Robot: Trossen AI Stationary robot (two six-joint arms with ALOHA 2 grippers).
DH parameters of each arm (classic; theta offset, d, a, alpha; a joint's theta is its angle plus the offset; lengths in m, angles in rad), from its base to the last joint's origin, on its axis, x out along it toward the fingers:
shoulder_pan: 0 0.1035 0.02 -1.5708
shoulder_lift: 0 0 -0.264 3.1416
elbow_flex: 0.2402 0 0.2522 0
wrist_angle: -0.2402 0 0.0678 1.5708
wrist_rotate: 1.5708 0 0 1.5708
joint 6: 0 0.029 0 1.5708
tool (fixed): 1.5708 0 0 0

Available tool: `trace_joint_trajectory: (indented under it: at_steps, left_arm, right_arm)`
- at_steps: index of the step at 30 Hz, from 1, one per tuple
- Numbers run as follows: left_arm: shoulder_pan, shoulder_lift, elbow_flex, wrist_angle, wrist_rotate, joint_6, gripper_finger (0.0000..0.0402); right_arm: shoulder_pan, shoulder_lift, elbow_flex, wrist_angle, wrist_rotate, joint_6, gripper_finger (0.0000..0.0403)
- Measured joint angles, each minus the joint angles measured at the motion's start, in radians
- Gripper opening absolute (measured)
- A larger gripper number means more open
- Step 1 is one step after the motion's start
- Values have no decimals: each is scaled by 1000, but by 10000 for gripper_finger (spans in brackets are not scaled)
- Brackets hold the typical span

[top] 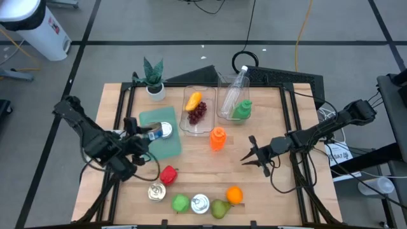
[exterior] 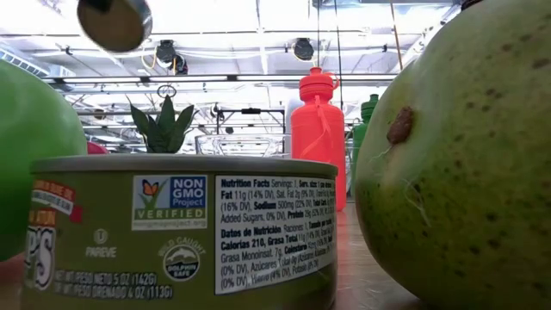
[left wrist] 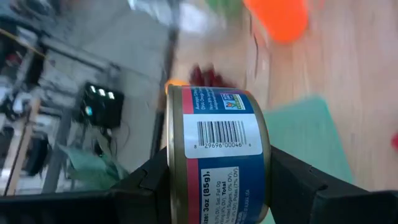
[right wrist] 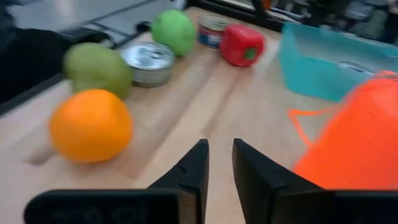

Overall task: Pick & Place Food Item
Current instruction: Stack the right blue and pink tuna can on top of the green tuna can in the blue bin

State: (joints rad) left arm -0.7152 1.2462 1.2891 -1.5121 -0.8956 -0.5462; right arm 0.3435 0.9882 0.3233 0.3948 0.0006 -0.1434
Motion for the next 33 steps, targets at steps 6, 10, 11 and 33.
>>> trace_joint_trajectory:
  at_steps: [6,10,11,33]
  left_arm:
    - [95,46,-88,-1,101,110,187]
    - [135,75,-161,0,103,102,187]
    - [148,85,-179,7,104,99,187]
    - [537,186,-424,454,99,365,187]
  right_arm:
    - [0,0,0,12,-28,7,36]
    - [0,1,0,12,-28,16,23]
    - [0,1,0,12,-28,21,21]
    - [-1,2,0,50,-28,27,14]
